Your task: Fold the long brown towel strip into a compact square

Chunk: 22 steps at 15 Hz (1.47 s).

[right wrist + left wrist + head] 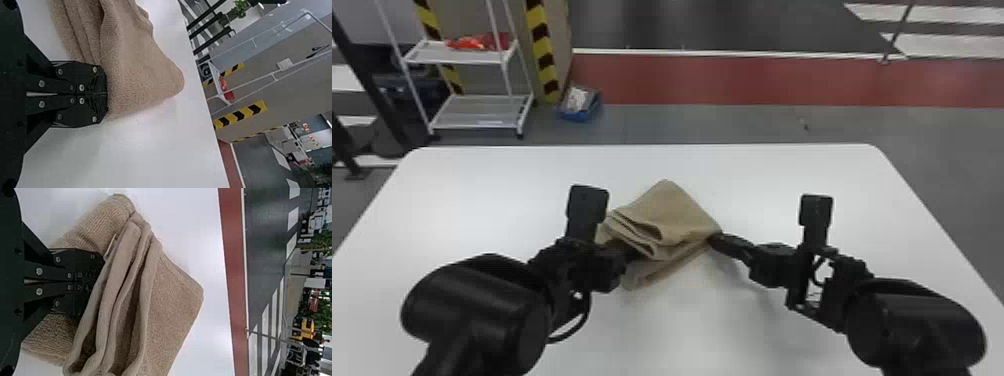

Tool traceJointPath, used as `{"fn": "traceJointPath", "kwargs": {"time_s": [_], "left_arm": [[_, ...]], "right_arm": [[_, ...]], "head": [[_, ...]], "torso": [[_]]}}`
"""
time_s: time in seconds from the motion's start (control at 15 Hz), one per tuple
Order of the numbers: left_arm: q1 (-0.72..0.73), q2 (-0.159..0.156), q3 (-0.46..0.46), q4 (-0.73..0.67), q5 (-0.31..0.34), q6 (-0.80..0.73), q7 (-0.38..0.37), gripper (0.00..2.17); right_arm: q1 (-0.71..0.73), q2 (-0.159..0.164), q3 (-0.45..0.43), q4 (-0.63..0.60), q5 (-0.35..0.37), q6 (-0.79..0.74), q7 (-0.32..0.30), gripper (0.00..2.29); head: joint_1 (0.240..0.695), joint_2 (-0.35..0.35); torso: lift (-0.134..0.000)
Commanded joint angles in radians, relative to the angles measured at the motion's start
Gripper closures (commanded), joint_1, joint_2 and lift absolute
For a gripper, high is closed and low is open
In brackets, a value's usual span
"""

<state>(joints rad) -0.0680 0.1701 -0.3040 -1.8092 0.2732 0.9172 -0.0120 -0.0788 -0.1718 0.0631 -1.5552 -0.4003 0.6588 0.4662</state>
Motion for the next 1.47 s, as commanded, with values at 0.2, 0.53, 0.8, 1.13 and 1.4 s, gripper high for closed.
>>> {"fn": "traceJointPath", "kwargs": {"time_s": [0.2, 0.53, 0.8, 1.13, 1.4], "left_arm": [[0.079, 0.014, 0.059, -0.151, 0.017, 0.088, -0.016, 1.89], [0.151, 0.054, 0.115, -0.283, 0.043, 0.128, -0.020, 1.89], [0.152, 0.054, 0.135, -0.308, 0.047, 0.131, -0.019, 1.89], [0.114, 0.054, 0.144, -0.257, 0.049, 0.122, -0.020, 1.89], [0.097, 0.055, 0.163, -0.243, 0.049, 0.104, -0.016, 1.89]], "right_arm": [[-0.167, 0.015, 0.032, 0.241, 0.035, -0.089, 0.000, 2.10], [-0.277, 0.034, 0.072, 0.353, 0.072, -0.150, 0.000, 2.10], [-0.352, 0.032, 0.086, 0.406, 0.104, -0.193, 0.129, 2.10], [-0.237, -0.083, 0.050, 0.173, 0.132, 0.052, 0.184, 1.93], [-0.202, -0.129, -0.031, 0.010, 0.158, 0.157, 0.275, 1.61]], "head": [[0.695, -0.038], [0.695, -0.016], [0.695, 0.007], [0.695, 0.023], [0.695, -0.029]], "torso": [[-0.128], [-0.128], [-0.128], [-0.128], [-0.128]]}}
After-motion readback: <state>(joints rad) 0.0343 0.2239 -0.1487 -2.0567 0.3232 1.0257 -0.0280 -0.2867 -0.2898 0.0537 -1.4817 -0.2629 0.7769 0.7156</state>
